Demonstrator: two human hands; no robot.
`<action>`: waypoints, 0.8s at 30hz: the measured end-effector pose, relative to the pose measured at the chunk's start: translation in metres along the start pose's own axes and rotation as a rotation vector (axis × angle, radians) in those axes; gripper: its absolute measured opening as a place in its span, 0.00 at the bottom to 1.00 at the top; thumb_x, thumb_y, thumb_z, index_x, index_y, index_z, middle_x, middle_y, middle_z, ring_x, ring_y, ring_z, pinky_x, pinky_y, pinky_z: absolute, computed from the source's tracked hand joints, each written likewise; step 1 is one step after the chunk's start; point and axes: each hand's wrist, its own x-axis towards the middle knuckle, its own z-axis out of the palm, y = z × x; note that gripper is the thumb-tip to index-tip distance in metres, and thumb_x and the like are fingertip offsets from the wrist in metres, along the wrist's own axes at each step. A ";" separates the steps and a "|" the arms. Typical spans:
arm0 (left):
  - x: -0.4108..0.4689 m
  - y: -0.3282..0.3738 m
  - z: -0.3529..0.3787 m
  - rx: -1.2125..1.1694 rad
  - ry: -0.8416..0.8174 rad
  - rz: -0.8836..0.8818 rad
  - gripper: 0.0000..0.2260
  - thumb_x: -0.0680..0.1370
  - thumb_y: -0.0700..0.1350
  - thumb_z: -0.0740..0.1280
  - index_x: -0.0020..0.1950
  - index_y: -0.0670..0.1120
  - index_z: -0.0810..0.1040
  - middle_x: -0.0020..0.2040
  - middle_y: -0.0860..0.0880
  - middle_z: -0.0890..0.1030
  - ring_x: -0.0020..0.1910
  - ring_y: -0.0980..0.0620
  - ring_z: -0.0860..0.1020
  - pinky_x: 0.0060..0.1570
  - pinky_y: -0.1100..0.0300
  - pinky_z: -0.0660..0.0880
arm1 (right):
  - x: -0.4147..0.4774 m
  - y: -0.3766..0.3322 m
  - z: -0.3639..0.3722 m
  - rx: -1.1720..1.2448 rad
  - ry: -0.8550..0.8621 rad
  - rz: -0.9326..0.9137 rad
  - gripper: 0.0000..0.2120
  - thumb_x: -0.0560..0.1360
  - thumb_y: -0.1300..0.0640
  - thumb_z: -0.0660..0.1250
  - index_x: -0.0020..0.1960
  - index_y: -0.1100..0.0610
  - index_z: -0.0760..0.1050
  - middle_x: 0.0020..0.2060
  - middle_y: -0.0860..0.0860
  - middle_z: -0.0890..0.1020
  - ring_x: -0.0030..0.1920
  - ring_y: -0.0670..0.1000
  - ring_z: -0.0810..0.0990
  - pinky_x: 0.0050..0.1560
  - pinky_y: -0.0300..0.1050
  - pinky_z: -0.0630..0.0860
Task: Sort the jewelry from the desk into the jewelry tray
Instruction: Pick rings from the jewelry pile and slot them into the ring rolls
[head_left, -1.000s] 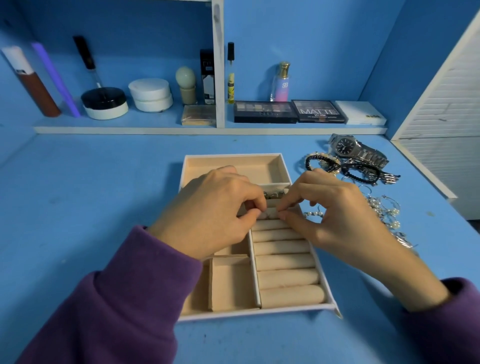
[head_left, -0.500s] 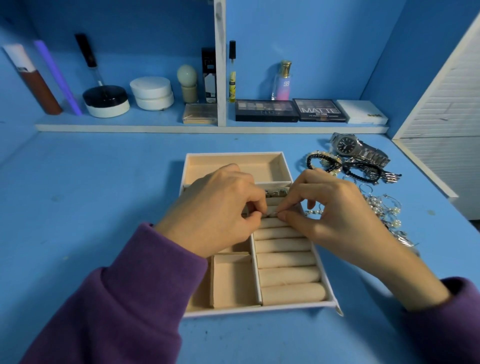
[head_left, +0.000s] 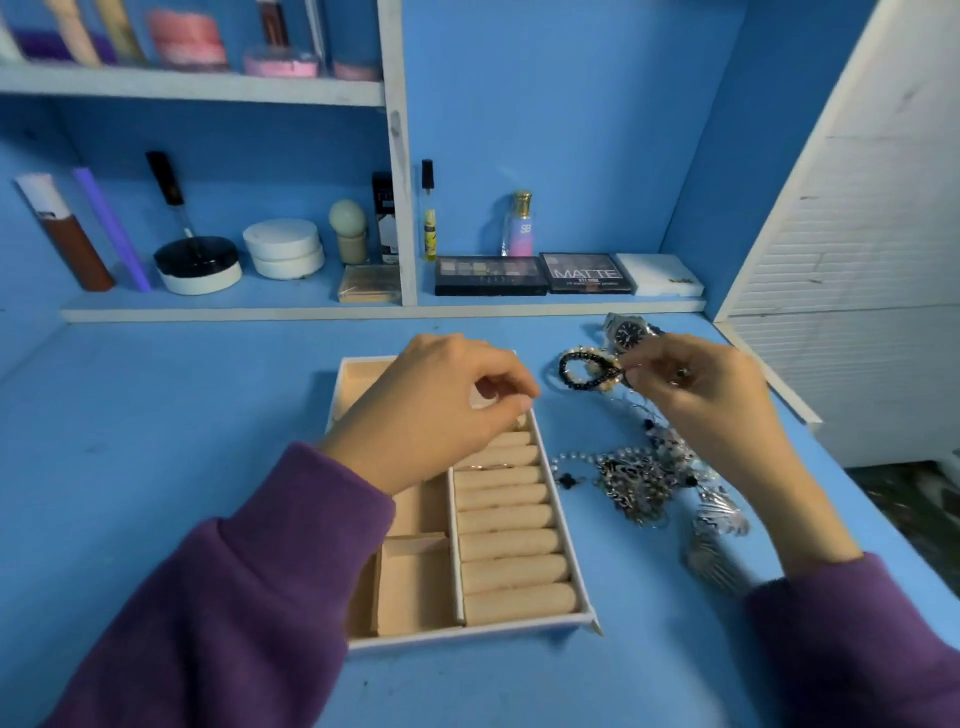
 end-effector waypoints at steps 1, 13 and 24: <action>0.007 0.005 0.001 0.019 -0.038 0.024 0.04 0.73 0.46 0.68 0.45 0.52 0.83 0.36 0.60 0.79 0.40 0.64 0.75 0.40 0.77 0.65 | 0.001 0.005 -0.002 -0.063 0.022 0.003 0.07 0.71 0.65 0.68 0.43 0.54 0.81 0.36 0.50 0.82 0.34 0.44 0.75 0.35 0.29 0.69; 0.083 0.026 0.070 0.256 -0.365 0.129 0.09 0.76 0.43 0.66 0.55 0.48 0.80 0.52 0.48 0.81 0.50 0.50 0.78 0.53 0.52 0.74 | 0.002 0.030 -0.009 -0.397 -0.027 0.078 0.06 0.69 0.59 0.68 0.45 0.54 0.82 0.39 0.51 0.79 0.45 0.54 0.76 0.43 0.48 0.74; 0.094 0.026 0.082 0.260 -0.403 0.064 0.09 0.74 0.45 0.69 0.53 0.46 0.80 0.51 0.48 0.81 0.44 0.54 0.72 0.48 0.59 0.70 | 0.002 0.027 -0.003 -0.490 -0.101 0.157 0.12 0.67 0.45 0.72 0.44 0.52 0.81 0.44 0.51 0.79 0.50 0.53 0.73 0.41 0.44 0.68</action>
